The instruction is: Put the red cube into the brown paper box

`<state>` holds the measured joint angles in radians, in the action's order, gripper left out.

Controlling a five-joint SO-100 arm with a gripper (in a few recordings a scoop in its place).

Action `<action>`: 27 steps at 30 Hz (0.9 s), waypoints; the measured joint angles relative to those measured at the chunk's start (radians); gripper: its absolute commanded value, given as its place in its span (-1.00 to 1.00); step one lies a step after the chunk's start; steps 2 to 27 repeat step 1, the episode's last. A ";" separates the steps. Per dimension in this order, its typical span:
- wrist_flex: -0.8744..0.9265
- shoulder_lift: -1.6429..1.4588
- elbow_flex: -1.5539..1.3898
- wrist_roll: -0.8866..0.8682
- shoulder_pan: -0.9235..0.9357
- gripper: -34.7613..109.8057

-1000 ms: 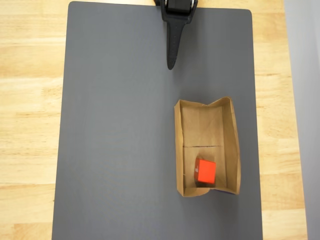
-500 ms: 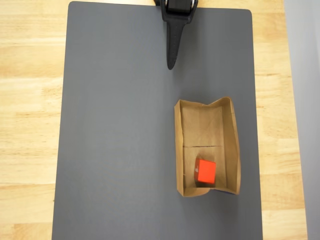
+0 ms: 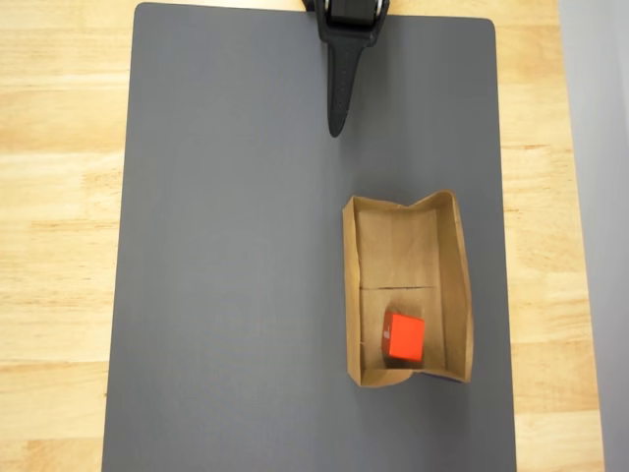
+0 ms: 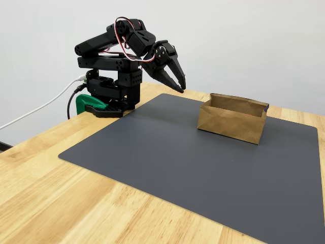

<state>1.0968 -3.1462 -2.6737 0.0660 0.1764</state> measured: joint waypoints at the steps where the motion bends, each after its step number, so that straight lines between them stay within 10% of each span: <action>1: 0.000 0.000 0.000 0.000 0.000 -0.52; 27: 0.000 0.000 0.000 0.000 0.000 -0.52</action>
